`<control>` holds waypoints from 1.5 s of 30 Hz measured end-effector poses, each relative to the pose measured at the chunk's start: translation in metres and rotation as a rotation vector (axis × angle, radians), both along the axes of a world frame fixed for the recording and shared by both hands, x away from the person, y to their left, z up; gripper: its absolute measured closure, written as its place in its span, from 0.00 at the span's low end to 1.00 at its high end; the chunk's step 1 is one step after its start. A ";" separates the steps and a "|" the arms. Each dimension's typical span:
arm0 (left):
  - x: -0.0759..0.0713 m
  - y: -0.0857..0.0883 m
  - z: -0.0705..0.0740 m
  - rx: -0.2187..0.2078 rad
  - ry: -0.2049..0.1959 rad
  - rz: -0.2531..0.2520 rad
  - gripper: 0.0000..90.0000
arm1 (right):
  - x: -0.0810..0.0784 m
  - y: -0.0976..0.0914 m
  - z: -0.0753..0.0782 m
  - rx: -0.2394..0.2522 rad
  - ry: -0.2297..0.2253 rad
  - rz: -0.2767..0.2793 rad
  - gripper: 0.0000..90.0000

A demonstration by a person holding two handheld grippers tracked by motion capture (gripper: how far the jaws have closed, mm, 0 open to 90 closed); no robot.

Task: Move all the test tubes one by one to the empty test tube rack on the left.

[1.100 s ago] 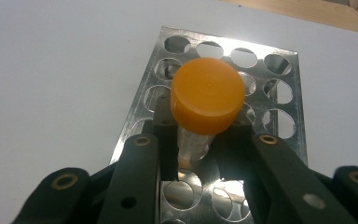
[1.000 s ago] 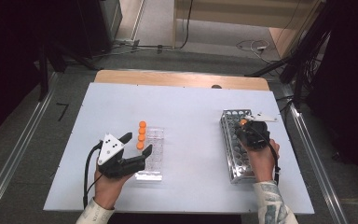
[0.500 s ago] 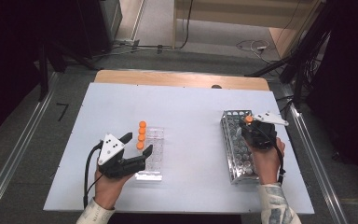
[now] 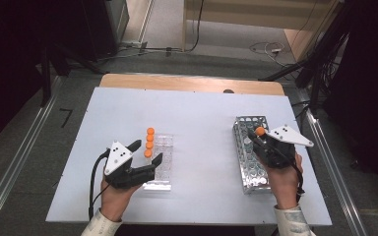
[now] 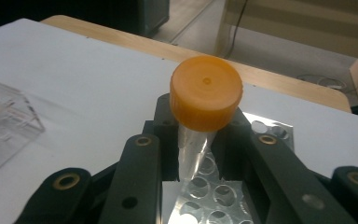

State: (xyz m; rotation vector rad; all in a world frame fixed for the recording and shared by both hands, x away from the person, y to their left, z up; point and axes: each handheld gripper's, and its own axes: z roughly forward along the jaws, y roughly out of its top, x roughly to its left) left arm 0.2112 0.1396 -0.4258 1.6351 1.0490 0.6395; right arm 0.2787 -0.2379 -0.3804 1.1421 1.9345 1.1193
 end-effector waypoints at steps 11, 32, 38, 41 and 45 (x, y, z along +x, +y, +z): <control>-0.003 -0.004 0.003 0.004 -0.012 -0.015 0.24 | -0.015 0.032 -0.013 -0.002 0.031 0.139 0.79; -0.009 -0.044 0.006 0.016 -0.010 -0.150 0.31 | -0.029 0.103 -0.050 -0.051 0.094 0.350 0.79; -0.006 -0.063 0.013 -0.004 -0.021 -0.210 0.37 | -0.034 0.115 -0.054 -0.071 0.100 0.383 0.79; -0.004 -0.069 0.015 -0.018 -0.025 -0.238 0.43 | -0.035 0.118 -0.056 -0.074 0.105 0.396 0.79; -0.001 -0.076 0.012 -0.015 -0.014 -0.260 0.47 | -0.037 0.120 -0.055 -0.064 0.107 0.411 0.79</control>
